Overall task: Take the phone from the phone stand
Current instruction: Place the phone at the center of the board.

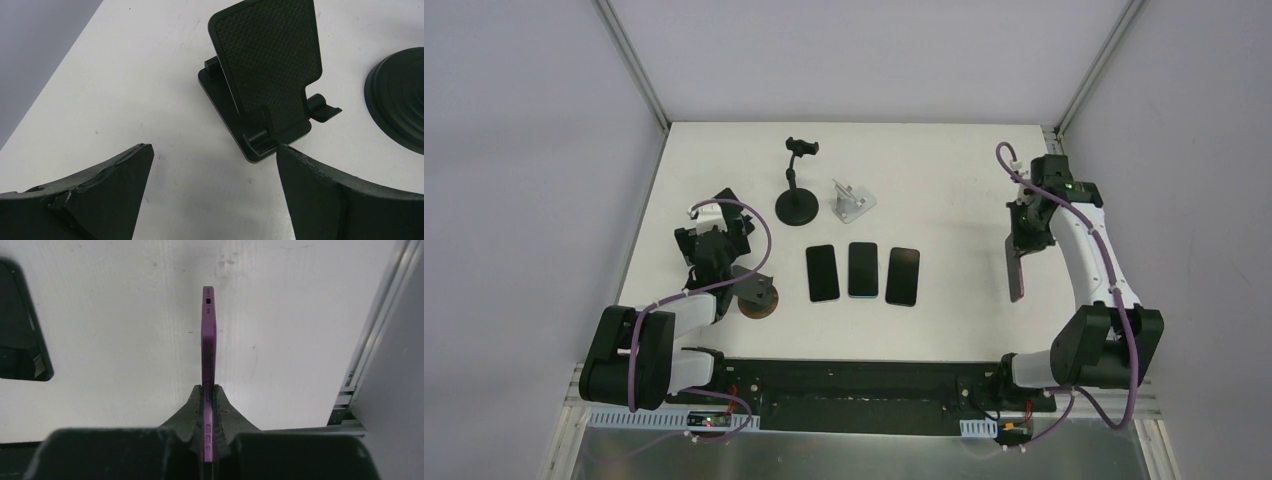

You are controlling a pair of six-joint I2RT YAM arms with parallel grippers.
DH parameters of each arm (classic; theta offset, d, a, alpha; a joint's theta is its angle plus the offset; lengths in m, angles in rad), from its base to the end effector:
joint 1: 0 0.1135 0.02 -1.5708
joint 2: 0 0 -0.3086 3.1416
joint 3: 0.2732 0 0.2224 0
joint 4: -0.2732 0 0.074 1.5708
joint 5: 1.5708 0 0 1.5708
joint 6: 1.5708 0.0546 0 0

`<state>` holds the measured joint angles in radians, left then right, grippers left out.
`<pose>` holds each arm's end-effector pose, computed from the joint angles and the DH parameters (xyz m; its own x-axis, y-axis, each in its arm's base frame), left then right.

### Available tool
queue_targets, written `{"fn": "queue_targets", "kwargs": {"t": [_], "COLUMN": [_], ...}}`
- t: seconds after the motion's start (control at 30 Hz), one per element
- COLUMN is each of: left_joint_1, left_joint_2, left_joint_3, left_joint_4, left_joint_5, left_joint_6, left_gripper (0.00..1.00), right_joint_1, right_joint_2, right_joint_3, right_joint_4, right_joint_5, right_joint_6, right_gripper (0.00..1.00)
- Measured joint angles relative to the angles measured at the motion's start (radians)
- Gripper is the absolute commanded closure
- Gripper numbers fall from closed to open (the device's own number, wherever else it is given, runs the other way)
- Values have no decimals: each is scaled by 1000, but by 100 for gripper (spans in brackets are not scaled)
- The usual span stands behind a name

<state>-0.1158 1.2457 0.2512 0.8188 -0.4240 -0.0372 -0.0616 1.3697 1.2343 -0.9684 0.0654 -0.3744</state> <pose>0.2115 -0.0020 0.2374 -0.1625 -0.0152 -0.9866 -0.3033 0.9522 0.0352 0.2358 -0.0181 0.3317 -0.8627 -0.3124 -0.3977 -0.2414 0.9454 -0.2190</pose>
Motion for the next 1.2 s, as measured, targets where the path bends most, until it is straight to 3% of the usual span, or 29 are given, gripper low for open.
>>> {"fn": "queue_targets", "kwargs": {"t": [0.4,0.63,1.2], "left_joint_1": [0,0,0], "left_joint_2": [0,0,0], "left_joint_3": [0,0,0], "left_joint_4": [0,0,0], "left_joint_5": [0,0,0], "left_joint_6": [0,0,0], "left_gripper": [1,1,1], "right_joint_1": [95,99,113], "right_joint_2": [64,92,274], "right_joint_3": [-4,-85,-137], "right_joint_4": [-23,51,227], "right_joint_5": [-301,-478,-553], "right_joint_6": [305,378,388], "right_gripper": [100,100,100]}}
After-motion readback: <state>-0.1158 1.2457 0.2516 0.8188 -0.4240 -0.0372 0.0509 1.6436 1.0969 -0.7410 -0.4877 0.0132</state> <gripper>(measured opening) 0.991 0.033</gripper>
